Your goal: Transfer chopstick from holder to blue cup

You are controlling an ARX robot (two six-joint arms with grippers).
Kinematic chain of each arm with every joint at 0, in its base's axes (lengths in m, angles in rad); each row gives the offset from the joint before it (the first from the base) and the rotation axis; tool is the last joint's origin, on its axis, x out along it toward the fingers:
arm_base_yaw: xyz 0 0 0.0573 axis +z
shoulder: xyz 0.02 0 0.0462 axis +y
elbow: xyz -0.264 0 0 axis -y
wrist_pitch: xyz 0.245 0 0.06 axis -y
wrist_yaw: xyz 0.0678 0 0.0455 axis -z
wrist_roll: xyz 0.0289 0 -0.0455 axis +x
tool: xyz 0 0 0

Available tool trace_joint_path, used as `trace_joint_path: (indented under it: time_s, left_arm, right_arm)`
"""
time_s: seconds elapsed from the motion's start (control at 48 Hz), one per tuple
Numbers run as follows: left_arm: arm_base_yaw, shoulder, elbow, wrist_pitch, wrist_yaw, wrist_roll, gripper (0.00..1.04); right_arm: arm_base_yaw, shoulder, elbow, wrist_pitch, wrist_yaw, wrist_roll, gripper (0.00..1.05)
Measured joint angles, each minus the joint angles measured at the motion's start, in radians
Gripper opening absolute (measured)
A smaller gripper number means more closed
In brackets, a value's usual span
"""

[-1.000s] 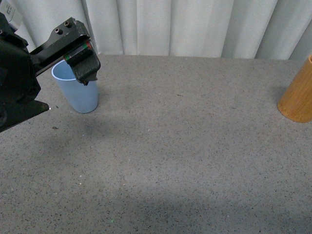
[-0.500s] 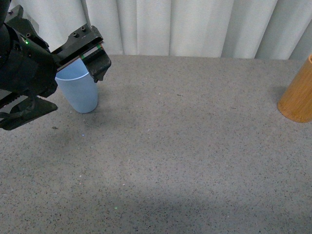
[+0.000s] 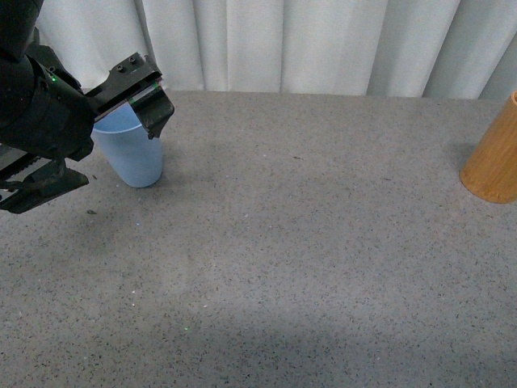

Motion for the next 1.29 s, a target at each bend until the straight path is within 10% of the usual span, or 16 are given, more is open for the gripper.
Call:
trace_joint_path:
  time_s: [1.292]
  left_arm:
    - [0.093,0.142,0.112,0.003,-0.084,-0.090,0.98]
  right_arm:
    - [0.000,0.000,0.000,0.000,0.000,0.000,0.95]
